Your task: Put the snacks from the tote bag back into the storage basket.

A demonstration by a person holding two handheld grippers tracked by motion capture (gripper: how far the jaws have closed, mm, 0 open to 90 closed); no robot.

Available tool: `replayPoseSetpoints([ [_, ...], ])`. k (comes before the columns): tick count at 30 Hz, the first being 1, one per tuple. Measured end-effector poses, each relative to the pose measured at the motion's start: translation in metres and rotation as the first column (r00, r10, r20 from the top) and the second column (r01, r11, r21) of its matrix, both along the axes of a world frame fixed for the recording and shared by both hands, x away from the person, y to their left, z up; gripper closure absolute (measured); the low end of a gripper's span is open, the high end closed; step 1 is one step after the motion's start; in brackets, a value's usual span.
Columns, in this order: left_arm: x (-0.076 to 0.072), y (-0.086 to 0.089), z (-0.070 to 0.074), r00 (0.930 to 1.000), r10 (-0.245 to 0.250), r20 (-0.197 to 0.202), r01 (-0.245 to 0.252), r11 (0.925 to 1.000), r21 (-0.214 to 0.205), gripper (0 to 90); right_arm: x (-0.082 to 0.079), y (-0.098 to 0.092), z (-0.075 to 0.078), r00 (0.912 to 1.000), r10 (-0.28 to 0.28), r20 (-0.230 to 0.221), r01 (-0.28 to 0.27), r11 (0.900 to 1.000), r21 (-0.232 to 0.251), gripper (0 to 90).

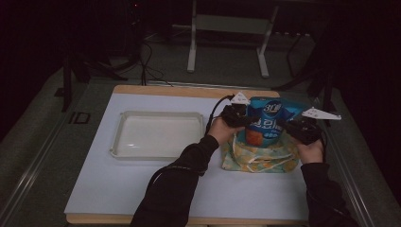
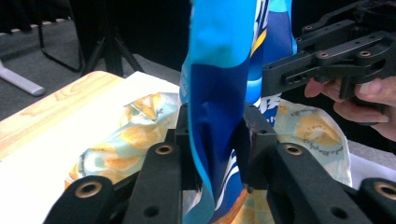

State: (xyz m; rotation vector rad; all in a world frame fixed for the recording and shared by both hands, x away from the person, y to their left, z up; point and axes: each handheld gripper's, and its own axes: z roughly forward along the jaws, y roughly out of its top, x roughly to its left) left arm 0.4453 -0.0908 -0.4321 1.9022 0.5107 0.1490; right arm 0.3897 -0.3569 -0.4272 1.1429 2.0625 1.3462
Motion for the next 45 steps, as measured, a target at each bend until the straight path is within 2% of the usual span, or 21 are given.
replayPoseSetpoints([
  [5,0.0,0.001,0.0,1.0,0.005,-0.008,-0.005,1.0,-0.001,77.6,0.0,0.005,0.001,0.9999,-0.005,0.009,0.005,0.9997,-0.022,85.0],
  [11,-0.001,0.002,0.003,0.9999,0.014,-0.007,-0.014,0.9999,0.0,80.8,-0.001,0.008,0.004,0.9999,-0.003,0.01,0.003,0.9996,-0.027,86.1],
  [23,-0.003,0.004,0.018,0.9998,0.014,0.01,-0.014,0.9999,-0.004,85.3,-0.004,0.01,0.018,0.9995,0.0,0.03,0.001,0.9997,-0.023,87.3],
  [32,-0.007,0.005,0.042,0.9992,0.009,0.04,-0.009,0.9999,-0.005,86.2,-0.009,0.009,0.038,0.9985,0.002,0.055,-0.001,0.9998,-0.019,88.2],
  [37,-0.01,0.006,0.06,0.9982,0.01,0.06,-0.009,0.9999,-0.013,86.8,-0.012,0.011,0.057,0.9965,0.003,0.084,-0.001,0.9997,-0.025,88.4],
  [42,-0.011,0.008,0.07,0.9986,0.001,0.053,-0.001,0.9999,-0.014,86.9,-0.015,0.012,0.067,0.9955,0.004,0.094,-0.002,0.9996,-0.028,88.6],
  [45,-0.013,0.009,0.077,0.998,0.006,0.062,-0.005,0.9999,-0.01,87.0,-0.016,0.014,0.073,0.9953,0.007,0.096,-0.004,0.9994,-0.035,88.8],
])
